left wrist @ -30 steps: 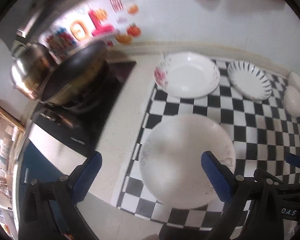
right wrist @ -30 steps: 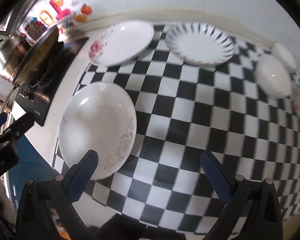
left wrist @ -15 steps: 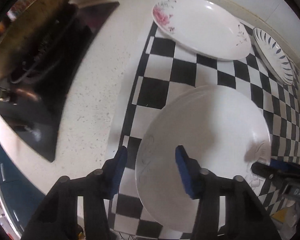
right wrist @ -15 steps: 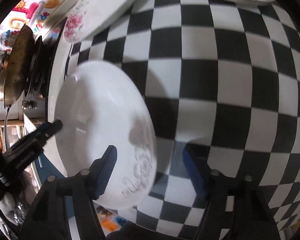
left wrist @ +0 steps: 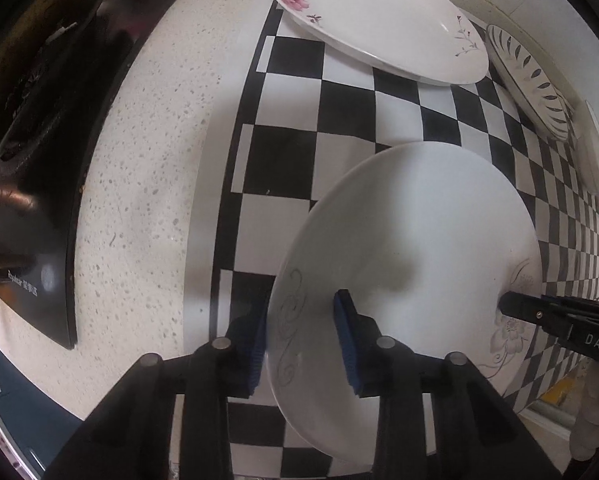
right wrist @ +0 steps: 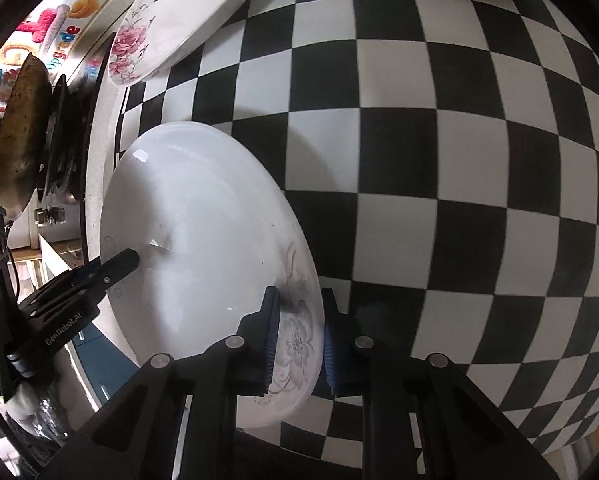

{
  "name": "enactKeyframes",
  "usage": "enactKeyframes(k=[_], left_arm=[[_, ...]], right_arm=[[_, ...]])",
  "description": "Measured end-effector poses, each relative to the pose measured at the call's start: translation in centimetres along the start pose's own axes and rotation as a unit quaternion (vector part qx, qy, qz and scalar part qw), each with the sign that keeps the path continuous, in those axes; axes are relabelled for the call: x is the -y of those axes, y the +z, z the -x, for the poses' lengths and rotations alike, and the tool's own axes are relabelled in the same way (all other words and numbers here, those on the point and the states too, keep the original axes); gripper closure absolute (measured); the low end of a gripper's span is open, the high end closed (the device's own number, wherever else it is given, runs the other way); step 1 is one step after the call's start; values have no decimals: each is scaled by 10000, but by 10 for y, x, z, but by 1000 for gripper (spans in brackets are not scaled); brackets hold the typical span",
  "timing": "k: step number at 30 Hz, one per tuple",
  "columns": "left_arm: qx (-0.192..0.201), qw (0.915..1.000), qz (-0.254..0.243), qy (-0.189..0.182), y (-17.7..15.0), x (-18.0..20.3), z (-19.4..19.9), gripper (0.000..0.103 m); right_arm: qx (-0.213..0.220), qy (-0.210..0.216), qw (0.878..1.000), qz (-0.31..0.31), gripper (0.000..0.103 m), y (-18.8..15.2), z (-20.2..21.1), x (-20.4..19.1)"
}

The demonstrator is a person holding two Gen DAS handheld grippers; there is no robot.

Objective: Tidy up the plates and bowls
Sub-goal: 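Lift the plain white plate with both tools toward the pink rose plate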

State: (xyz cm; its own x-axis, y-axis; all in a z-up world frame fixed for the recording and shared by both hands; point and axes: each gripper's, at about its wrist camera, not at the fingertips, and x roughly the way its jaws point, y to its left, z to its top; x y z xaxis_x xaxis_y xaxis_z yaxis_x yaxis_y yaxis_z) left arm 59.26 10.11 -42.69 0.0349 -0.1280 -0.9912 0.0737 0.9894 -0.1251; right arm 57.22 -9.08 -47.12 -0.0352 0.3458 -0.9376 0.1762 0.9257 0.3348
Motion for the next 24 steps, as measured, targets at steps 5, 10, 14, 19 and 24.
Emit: enactKeyframes(k=[5, 10, 14, 19, 24], left_arm=[[93, 9999, -133, 8, -5, 20, 20, 74], [191, 9994, -298, -7, -8, 63, 38, 74], [223, 9986, -469, -56, -8, 101, 41, 74], [203, 9971, -732, -67, -2, 138, 27, 74], [29, 9954, -962, 19, 2, 169, 5, 74]], right_arm=[[85, 111, 9999, -99, 82, -8, 16, 16], [269, 169, 9994, -129, 83, -16, 46, 45], [413, 124, 9989, -201, 83, -23, 71, 73], [532, 125, 9974, -459, 83, -26, 98, 124], [498, 88, 9967, -638, 83, -25, 100, 163]])
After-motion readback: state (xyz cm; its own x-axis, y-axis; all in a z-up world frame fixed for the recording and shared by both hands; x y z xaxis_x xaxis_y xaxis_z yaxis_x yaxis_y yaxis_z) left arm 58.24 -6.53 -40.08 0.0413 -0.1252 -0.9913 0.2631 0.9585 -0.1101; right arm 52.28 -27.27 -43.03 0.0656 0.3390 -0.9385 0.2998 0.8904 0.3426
